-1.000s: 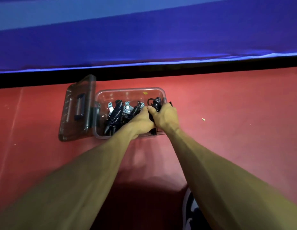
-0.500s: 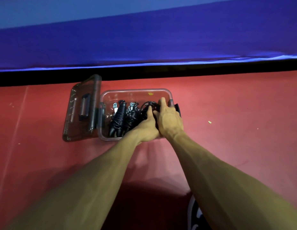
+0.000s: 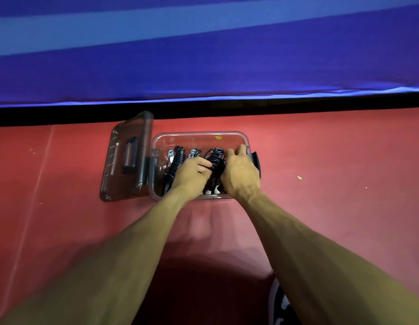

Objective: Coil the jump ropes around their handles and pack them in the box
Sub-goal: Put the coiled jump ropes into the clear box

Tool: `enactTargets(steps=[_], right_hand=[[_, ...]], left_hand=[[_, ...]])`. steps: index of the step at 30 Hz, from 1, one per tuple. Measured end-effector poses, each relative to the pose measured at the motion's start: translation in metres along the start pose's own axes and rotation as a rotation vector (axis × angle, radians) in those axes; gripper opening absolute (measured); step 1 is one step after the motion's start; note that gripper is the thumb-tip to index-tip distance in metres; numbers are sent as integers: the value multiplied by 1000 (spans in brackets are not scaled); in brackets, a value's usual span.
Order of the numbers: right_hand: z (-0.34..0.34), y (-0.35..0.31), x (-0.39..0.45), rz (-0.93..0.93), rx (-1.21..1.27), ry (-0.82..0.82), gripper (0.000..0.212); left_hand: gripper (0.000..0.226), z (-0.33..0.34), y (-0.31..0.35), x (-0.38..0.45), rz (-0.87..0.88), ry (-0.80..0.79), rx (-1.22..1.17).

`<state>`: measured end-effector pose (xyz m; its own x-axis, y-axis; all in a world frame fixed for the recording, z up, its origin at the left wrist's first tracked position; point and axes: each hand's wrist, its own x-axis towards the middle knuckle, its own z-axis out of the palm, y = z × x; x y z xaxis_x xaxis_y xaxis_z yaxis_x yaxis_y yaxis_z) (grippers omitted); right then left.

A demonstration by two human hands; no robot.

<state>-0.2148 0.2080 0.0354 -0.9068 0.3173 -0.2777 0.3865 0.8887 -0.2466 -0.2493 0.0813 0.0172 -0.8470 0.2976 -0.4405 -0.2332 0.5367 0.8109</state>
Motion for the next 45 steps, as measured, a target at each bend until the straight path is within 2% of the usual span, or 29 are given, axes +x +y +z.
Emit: enactTargets(steps=[3,7,12,15,18,20,23,25,27,29,32,38,41,42,45], right_hand=[[-7,-34,-8,-165,59,32,25],[-3,-90,-9,-256,253,5,25],[17,-146,-10,-295,332,-48,21],[31,-160,-11,-328,248,-89,21],[47,-170,-10,-375,35,-158,32],[55,-176,-10,-390,-16,-162,36],[61,-184,-8,-362,-25,-139,35],[62,-185,-5,-343,-3,-137,37],[63,-184,-3,-331,20,-127,37],[62,-183,-2,-328,50,-119,35],[57,-180,-4,-327,146,-140,32],[41,-174,-6,-232,449,-170,34],[27,-174,-8,-200,549,-252,47],[22,-175,-9,-205,572,-273,53],[10,-181,-15,-236,592,-248,60]], left_hand=[[28,-30,0,-9,-3,161,-71],[25,-69,-9,-21,-58,375,-73],[23,-101,-56,-29,-246,543,-45],[13,-103,-87,-30,-393,592,-67],[47,-96,-117,-24,-568,519,-191],[59,-91,-125,-23,-622,474,-400],[56,-94,-120,-20,-592,421,-758],[44,-98,-111,-15,-547,437,-884],[25,-101,-101,-8,-508,502,-947],[16,-103,-98,-2,-488,629,-979],[21,-109,-95,0,-482,759,-1030],[46,-134,-65,-23,-390,764,-1230],[59,-147,-52,-37,-348,750,-1297],[57,-150,-48,-43,-329,742,-1303],[28,-157,-35,-58,-282,652,-1271]])
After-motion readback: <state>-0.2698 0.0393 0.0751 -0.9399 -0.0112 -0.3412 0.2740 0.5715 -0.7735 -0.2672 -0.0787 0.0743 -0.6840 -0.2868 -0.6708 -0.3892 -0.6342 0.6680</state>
